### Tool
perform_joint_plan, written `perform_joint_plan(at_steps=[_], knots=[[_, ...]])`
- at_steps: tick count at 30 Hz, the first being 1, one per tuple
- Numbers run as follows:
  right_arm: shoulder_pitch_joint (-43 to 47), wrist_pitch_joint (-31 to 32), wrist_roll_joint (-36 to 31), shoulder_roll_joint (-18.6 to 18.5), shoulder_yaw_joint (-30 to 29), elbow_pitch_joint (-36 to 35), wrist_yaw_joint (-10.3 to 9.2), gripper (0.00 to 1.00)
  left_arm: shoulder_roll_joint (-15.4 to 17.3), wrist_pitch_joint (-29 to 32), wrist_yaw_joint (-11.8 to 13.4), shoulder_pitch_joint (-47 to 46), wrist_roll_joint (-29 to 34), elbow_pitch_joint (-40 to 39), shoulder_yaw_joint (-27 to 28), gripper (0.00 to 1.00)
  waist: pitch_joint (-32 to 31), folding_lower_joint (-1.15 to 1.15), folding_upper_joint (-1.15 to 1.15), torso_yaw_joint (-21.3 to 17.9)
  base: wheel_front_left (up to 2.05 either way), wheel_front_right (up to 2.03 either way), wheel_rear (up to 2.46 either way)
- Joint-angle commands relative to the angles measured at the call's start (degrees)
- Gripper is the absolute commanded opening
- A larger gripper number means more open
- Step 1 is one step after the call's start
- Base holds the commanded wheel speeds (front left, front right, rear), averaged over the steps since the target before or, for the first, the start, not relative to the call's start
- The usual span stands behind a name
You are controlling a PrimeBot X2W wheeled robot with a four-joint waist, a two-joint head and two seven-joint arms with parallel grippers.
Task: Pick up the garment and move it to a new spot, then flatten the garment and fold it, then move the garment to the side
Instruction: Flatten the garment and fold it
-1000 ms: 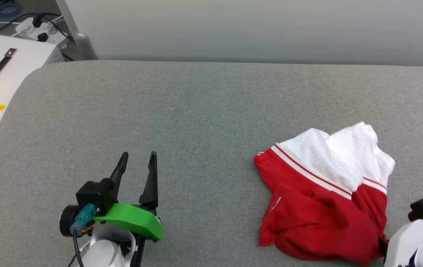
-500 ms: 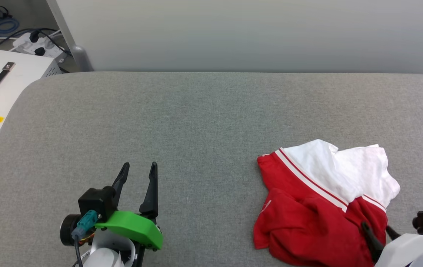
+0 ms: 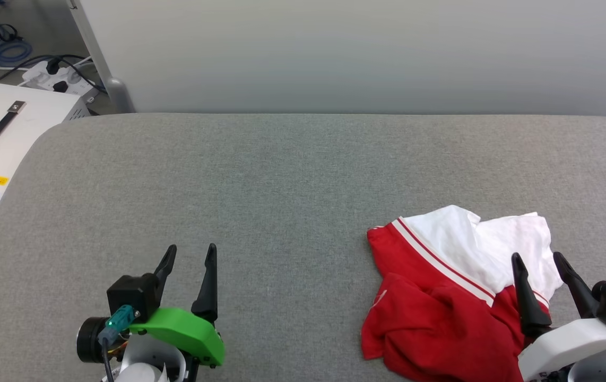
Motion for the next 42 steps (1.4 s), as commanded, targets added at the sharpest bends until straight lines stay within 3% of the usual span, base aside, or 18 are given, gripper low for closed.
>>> perform_joint_plan(at_steps=[1, 5, 11, 12, 15, 24, 27, 38, 39, 40, 42], knots=[[0.6, -0.4, -0.8, 0.1, 0.7, -0.9, -0.03, 1.0, 0.5, 0.7, 0.3, 0.0, -0.3, -0.1, 0.0, 1.0, 0.1, 0.0, 0.0, -0.5, 0.0, 0.0, 0.0], [0.4, -0.2, -1.2, 0.2, 2.6, -3.3, -0.03, 1.0, 1.1, 4.3, -0.5, -2.7, 0.3, 0.3, -1.8, 1.0, 1.3, 0.0, 0.0, -2.0, 0.0, 0.0, 0.0], [-0.5, -0.2, -1.3, 0.1, 3.5, -5.1, -0.03, 1.0, 0.3, 12.1, -4.0, -9.7, 0.0, 1.5, -6.0, 1.0, 4.3, 0.0, 0.0, -4.8, 0.0, 0.0, 0.0], [-1.2, -0.3, -1.2, 0.1, 3.4, -5.4, -0.03, 1.0, -0.6, 15.9, -6.0, -14.0, 0.0, 2.7, -8.4, 1.0, 6.1, 0.0, 0.0, -6.1, 0.0, 0.0, 0.0], [-2.2, -0.4, -0.9, 0.1, 3.4, -5.4, -0.03, 1.0, -1.9, 20.6, -8.5, -19.2, -0.2, 4.7, -10.9, 1.0, 8.5, 0.0, 0.0, -7.6, 0.0, 0.0, 0.0], [-5.6, -1.6, 0.6, 0.3, 4.2, -3.2, -0.03, 1.0, -6.2, 28.8, -13.4, -33.6, -1.3, 13.2, -14.6, 1.0, 14.9, 0.0, 0.0, -12.1, 0.0, 0.0, 0.0], [-7.5, -2.8, 1.6, 0.4, 5.0, -1.1, -0.03, 1.0, -7.7, 32.1, -15.2, -39.9, -1.6, 20.6, -17.4, 1.0, 17.4, 0.0, 0.0, -14.9, 0.0, 0.0, 0.0], [-9.4, -4.5, 4.2, 0.7, 5.9, 2.9, -0.03, 1.0, -8.0, 36.8, -16.3, -45.6, -3.6, 34.5, -28.5, 1.0, 19.2, 0.0, 0.0, -17.8, 0.0, 0.0, 0.0], [-9.5, -4.6, 4.3, 0.8, 6.0, 3.1, -0.03, 1.0, -8.0, 37.6, -16.3, -45.6, -4.5, 35.1, -30.8, 0.85, 19.2, 0.0, 0.0, -17.9, 0.0, 0.0, 0.0], [-9.6, -4.7, 4.4, 0.8, 6.0, 3.4, -0.03, 1.0, -7.9, 38.3, -16.3, -45.5, -5.8, 35.3, -33.0, 0.44, 19.2, 0.0, 0.0, -18.0, 0.0, 0.0, 0.0], [-9.7, -4.8, 4.6, 0.8, 6.0, 3.8, -0.03, 1.0, -7.2, 37.4, -16.3, -45.7, -7.4, 35.2, -35.6, 0.0, 19.0, 0.0, 0.0, -18.0, 0.0, 0.0, 0.0]])
